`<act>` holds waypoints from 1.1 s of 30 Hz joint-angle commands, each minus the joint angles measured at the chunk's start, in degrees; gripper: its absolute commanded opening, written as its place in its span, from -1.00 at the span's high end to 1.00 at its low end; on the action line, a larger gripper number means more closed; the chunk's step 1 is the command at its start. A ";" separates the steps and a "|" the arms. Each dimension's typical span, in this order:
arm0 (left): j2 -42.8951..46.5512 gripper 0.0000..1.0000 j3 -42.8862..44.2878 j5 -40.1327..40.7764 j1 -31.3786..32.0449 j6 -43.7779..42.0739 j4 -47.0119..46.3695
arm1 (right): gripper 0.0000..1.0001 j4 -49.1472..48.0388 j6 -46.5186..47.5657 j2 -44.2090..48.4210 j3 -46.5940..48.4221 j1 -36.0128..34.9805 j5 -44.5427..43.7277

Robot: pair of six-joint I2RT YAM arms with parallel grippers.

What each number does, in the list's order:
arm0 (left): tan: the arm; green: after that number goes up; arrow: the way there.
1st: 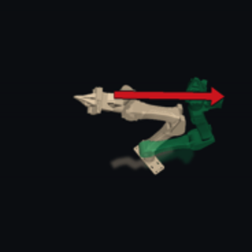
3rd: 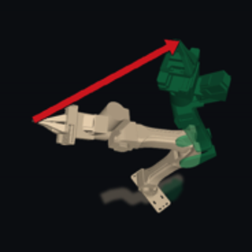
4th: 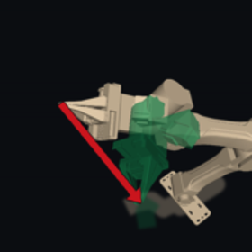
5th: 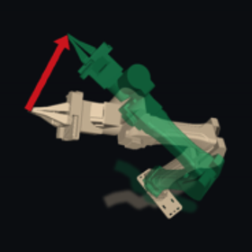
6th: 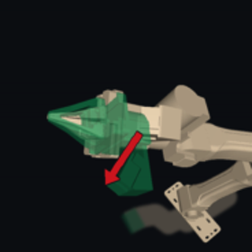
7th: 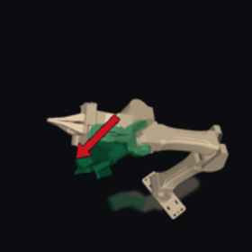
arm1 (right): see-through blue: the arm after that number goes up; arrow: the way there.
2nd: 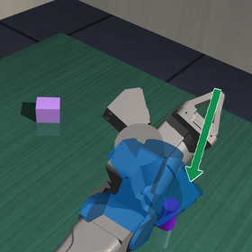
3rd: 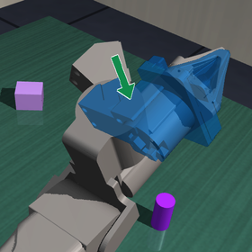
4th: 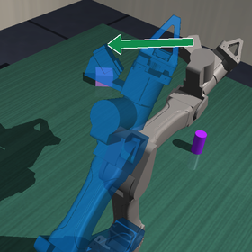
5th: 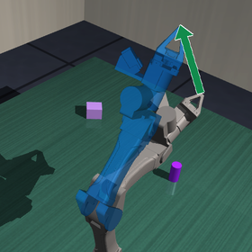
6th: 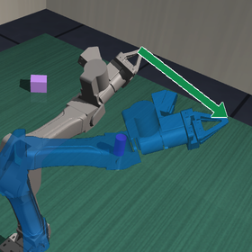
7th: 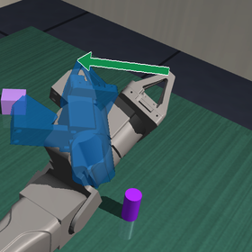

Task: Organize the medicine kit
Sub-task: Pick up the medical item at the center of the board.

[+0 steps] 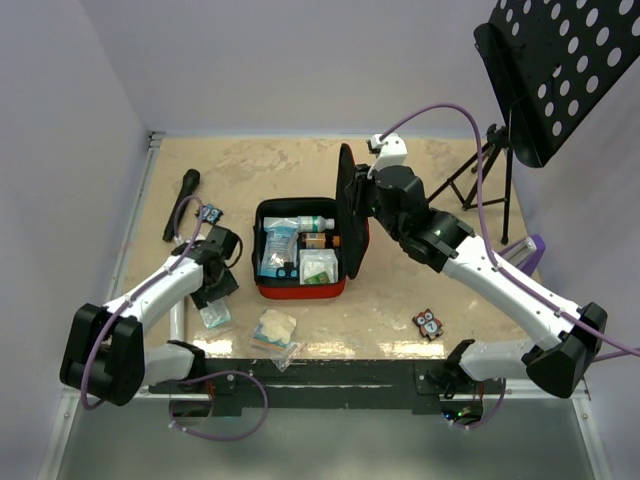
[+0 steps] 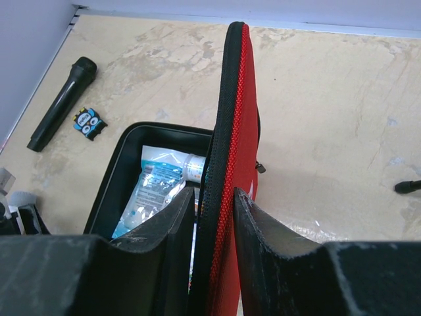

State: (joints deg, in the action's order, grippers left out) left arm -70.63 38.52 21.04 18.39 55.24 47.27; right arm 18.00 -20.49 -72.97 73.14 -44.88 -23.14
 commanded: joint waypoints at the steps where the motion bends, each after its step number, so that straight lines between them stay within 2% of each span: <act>1: -2.92 -0.19 2.78 -0.12 0.76 -2.86 0.72 | 0.35 -2.27 0.89 2.48 -0.02 0.15 0.28; 4: -5.74 -0.08 3.66 -0.12 1.38 -3.91 0.99 | 0.35 -2.18 0.98 2.83 -0.28 0.15 0.11; 10: -9.52 -0.03 4.89 -0.73 1.56 -6.72 1.07 | 0.34 -2.79 1.15 3.36 -1.07 0.15 -0.16; 13: -10.40 0.07 5.07 -1.08 1.56 -7.69 0.64 | 0.34 -3.23 1.24 3.27 -1.07 0.15 0.02; 16: -10.76 0.35 5.25 -1.35 1.56 -8.31 0.63 | 0.34 -3.23 1.24 3.10 -0.90 0.15 0.11; 20: -7.95 1.00 4.98 -2.23 1.56 -8.31 0.20 | 0.34 -3.15 1.24 3.45 -1.16 0.15 0.20; 25: -0.23 1.00 8.05 -3.81 1.47 -8.22 3.17 | 0.34 -2.62 0.89 3.71 -1.60 0.15 0.11; 30: 9.79 1.00 20.77 -4.60 1.47 -10.42 8.45 | 0.34 -1.57 1.06 3.89 -1.25 0.06 0.37; 33: 13.14 1.00 28.69 -8.72 1.47 -12.17 6.97 | 0.34 -0.86 1.33 3.89 -0.55 0.15 0.55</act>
State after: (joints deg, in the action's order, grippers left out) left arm -62.57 57.45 16.49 19.66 46.13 54.13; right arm 17.52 -20.27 -71.44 71.70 -44.86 -23.20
